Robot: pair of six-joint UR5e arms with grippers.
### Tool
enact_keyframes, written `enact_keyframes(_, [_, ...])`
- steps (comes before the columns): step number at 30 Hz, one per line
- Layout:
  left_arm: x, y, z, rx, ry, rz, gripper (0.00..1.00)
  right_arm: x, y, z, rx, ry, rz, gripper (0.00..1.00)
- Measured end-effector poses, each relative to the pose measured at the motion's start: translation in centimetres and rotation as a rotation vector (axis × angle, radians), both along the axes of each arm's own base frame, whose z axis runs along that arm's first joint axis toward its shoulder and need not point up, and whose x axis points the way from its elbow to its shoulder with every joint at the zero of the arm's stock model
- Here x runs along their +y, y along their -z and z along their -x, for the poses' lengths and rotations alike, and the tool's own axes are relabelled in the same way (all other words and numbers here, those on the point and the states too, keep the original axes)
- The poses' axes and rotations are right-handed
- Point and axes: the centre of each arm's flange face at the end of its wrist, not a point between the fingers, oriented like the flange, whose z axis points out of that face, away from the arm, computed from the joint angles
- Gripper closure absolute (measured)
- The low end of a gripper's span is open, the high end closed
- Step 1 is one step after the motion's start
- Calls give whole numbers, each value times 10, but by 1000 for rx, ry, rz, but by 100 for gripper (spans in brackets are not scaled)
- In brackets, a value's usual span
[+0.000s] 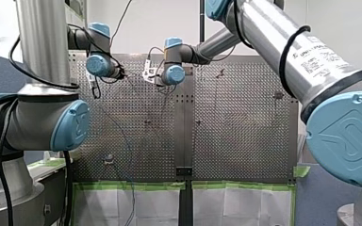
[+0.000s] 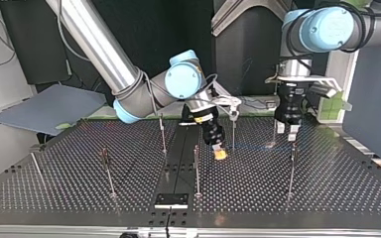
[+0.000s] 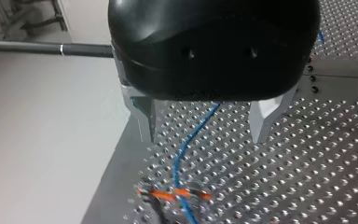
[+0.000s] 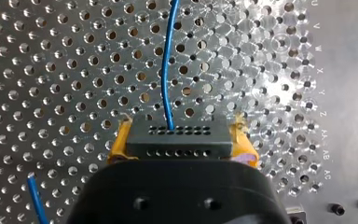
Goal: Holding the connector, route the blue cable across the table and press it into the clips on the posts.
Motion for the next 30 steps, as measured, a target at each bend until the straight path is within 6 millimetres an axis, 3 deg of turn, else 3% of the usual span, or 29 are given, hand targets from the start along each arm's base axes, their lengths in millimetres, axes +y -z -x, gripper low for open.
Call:
enact_keyframes(15, [-14, -20, -15, -51, -6, -70, 2, -6, 0, 4, 1, 9, 0, 100])
enact_keyframes(30, [-31, -15, -46, -21, -63, -124, 2, -6, 0, 4, 2, 9, 1, 100])
